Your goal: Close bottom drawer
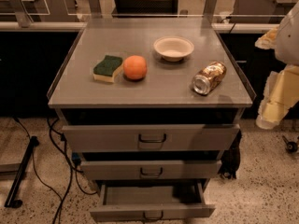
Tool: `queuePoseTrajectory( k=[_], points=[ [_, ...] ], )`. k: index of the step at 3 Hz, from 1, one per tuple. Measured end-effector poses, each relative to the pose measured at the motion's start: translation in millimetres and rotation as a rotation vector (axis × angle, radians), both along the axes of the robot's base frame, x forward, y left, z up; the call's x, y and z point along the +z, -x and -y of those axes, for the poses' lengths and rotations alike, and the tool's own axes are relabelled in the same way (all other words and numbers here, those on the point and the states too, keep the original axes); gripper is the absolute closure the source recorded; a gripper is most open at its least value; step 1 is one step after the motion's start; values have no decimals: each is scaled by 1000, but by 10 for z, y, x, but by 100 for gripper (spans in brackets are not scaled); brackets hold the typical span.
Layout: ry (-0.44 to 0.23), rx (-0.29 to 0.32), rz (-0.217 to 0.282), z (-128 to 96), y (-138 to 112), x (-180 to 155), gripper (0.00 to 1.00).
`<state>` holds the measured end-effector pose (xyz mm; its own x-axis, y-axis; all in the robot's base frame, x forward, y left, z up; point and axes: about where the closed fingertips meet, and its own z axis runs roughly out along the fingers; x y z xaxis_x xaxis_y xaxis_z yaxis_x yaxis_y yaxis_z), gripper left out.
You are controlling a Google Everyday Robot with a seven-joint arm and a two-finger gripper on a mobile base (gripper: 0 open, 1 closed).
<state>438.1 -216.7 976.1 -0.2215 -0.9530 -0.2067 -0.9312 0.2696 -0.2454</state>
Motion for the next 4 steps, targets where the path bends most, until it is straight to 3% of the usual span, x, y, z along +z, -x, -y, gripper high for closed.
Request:
queuePoseTrajectory(
  k=[1,2,3,4],
  points=[
    [0,0,0,0,0,0,0],
    [0,0,0,0,0,0,15],
    [-37,-24,0,0,90,-123,46],
    [-77,-47,-32,-43,207,-413,71]
  ],
)
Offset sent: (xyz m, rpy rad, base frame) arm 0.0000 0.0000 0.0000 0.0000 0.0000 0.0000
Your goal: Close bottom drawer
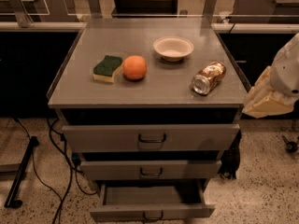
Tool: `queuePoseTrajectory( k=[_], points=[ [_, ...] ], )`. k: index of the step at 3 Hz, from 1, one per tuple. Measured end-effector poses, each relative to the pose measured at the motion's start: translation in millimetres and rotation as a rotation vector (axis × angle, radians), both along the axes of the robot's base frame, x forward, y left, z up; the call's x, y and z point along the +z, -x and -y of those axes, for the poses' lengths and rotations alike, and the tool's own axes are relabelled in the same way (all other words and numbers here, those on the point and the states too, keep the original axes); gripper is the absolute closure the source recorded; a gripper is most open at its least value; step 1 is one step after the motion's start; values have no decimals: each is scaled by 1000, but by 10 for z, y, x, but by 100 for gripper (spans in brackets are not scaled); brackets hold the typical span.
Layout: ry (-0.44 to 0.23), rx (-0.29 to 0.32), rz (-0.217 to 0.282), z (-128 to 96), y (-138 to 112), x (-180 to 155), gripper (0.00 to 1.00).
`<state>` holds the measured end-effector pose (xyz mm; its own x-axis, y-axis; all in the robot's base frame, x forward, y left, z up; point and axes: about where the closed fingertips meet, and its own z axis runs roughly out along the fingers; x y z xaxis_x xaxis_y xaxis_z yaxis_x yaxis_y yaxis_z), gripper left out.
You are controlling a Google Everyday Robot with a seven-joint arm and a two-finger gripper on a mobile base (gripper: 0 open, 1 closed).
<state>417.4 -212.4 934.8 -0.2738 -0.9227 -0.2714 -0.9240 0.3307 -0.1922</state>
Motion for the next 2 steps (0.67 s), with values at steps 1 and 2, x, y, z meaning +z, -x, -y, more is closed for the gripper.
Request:
queuePoseTrajectory(
  k=[1,2],
  points=[
    [-76,-35,-49,-178,206,-526,99],
    [-137,-57,-97,-323,403,-1018,100]
  ],
)
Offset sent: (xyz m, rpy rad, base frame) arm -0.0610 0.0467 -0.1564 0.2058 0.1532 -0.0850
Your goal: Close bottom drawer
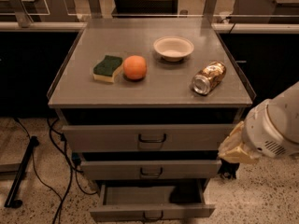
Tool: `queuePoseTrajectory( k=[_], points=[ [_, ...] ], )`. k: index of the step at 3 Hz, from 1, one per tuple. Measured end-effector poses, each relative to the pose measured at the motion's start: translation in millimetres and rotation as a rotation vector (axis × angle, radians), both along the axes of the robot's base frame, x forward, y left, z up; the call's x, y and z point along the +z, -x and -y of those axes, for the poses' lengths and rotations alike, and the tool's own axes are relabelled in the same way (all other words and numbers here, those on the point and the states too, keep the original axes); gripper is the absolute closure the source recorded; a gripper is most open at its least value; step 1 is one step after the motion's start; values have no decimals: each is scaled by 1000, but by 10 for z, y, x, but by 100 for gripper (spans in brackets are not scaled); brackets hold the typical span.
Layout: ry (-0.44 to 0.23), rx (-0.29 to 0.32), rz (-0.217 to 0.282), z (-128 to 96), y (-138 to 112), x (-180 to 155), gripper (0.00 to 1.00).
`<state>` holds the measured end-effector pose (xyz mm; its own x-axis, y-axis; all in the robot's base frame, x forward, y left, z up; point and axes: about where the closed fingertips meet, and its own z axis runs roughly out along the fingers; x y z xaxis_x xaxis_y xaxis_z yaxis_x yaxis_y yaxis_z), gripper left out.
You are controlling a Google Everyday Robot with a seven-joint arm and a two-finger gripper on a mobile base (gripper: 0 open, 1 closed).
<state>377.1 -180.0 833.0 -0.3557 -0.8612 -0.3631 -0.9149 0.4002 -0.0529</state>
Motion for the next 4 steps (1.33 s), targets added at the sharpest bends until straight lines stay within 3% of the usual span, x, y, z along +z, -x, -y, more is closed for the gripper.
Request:
queuePoseTrajectory(
  k=[1,2,3,4],
  points=[
    [-96,-43,-45,-170,280,-601,100],
    [-93,-46,-46,-150,269,-650,100],
    [-73,-67,-53,-14,210,-971,100],
    [-71,-128,-59,384,255,-1800,100]
  ],
)
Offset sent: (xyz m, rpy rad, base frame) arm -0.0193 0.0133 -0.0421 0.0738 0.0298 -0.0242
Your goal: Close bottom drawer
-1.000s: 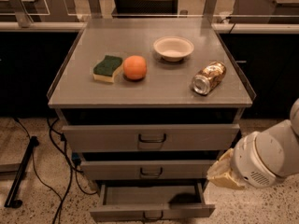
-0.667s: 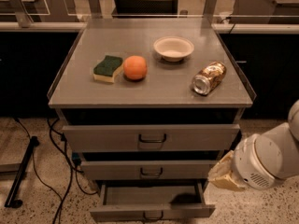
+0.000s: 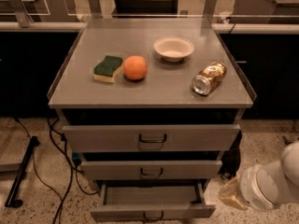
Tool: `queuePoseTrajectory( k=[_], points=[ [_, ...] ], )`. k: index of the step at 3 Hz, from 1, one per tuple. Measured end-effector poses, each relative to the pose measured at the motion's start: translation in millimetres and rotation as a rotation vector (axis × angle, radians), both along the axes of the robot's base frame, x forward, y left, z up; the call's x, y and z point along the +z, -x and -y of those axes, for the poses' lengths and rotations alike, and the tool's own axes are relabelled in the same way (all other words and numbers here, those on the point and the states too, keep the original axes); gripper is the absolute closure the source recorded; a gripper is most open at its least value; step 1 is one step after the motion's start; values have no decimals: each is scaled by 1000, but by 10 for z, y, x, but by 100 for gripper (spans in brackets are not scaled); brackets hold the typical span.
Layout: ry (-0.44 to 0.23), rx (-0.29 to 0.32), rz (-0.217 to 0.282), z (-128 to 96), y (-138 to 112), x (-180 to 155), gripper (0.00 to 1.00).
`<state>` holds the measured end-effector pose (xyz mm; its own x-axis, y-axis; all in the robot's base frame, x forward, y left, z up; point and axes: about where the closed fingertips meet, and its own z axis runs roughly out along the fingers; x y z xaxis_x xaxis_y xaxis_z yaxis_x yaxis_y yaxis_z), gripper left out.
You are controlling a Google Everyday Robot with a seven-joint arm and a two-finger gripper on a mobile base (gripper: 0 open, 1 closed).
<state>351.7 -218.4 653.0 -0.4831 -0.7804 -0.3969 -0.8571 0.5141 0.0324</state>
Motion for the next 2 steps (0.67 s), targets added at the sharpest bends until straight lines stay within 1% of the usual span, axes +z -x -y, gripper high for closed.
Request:
queuePoseTrajectory(
  k=[1,2],
  points=[
    [-26,-71,5,283,-6,-666,100],
    [-97,-111,-1,411,-1,-1309,100]
  ],
)
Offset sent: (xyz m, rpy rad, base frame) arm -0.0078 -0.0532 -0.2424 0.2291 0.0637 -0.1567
